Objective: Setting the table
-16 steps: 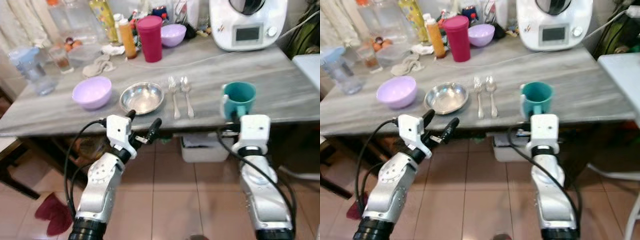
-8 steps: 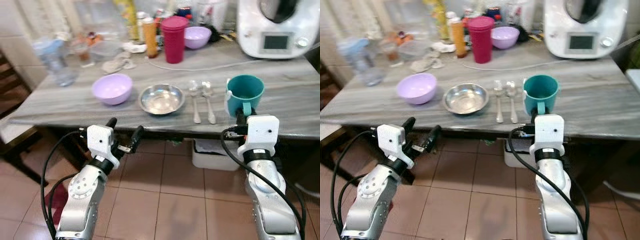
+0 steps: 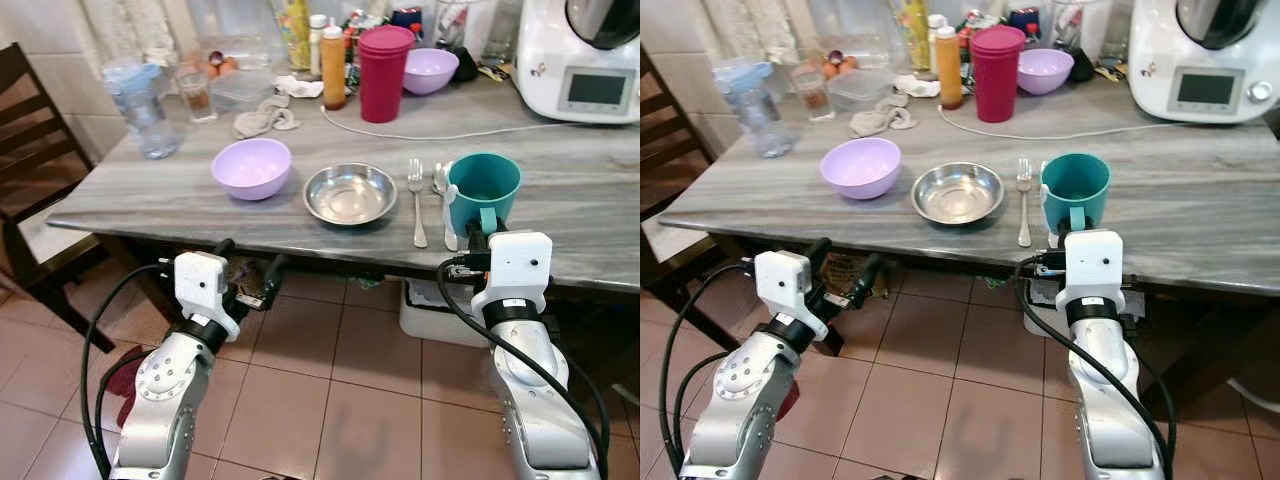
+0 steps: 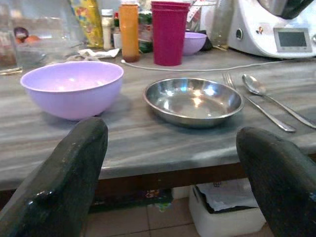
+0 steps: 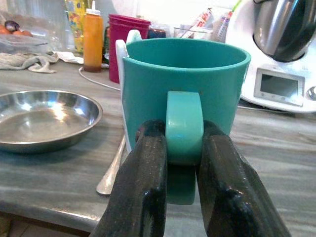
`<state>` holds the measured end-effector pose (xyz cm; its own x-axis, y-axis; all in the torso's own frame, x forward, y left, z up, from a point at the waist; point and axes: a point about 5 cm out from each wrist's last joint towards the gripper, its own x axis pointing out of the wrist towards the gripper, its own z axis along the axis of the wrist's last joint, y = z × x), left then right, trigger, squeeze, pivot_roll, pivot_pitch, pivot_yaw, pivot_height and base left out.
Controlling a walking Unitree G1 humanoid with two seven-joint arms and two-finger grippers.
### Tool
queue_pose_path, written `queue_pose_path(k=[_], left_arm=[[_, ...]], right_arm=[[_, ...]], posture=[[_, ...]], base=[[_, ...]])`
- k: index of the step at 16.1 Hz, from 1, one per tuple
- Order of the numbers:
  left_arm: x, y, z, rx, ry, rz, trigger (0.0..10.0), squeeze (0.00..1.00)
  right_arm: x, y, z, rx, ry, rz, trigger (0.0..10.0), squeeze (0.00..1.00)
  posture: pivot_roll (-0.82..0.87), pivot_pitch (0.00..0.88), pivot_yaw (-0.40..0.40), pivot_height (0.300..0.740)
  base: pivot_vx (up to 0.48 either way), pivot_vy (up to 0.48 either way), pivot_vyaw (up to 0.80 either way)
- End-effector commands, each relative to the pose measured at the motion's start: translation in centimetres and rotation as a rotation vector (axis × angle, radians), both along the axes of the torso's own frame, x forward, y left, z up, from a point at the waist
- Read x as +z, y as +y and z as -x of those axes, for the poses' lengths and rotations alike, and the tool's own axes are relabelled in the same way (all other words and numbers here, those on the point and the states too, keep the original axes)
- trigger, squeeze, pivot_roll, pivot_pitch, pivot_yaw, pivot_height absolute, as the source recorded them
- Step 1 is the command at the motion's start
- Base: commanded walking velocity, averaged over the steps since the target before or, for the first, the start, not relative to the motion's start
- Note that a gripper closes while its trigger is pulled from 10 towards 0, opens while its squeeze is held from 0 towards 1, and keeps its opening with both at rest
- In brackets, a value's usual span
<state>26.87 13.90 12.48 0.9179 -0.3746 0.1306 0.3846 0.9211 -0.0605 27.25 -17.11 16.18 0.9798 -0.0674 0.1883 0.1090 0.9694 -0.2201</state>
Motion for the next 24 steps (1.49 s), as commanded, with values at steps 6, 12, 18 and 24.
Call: queue_pose_path(k=[6,12,18,24], left_arm=[[0.3,-0.2,0.2,-0.022,-0.003,0.002,10.0,0.0],[0.4,-0.4,0.2,-0.031,-0.002,0.005,10.0,0.0],[0.6,-0.2,0.2,-0.015,-0.01,0.008,10.0,0.0],[1.0,0.1,0.5,-0.014,-0.017,0.008,10.0,0.0]], right_arm=[[0.7,0.3,0.1,0.007,-0.028,0.006,10.0,0.0],[0.9,0.6,-0.1,0.021,-0.039,0.015,10.0,0.0],[2.2,1.2,-0.8,0.08,-0.084,0.073,10.0,0.0],[2.1,1.5,-0.8,0.085,-0.084,0.064,10.0,0.0]], posture=[[-0.25,0.081,0.09,0.74],[-0.24,0.08,0.092,0.74],[-0.24,0.083,0.085,0.74],[-0.22,0.094,0.087,0.74]], base=[[0.309,0.0,0.0],[0.347,0.0,0.0],[0.316,0.0,0.0],[0.099,0.0,0.35]])
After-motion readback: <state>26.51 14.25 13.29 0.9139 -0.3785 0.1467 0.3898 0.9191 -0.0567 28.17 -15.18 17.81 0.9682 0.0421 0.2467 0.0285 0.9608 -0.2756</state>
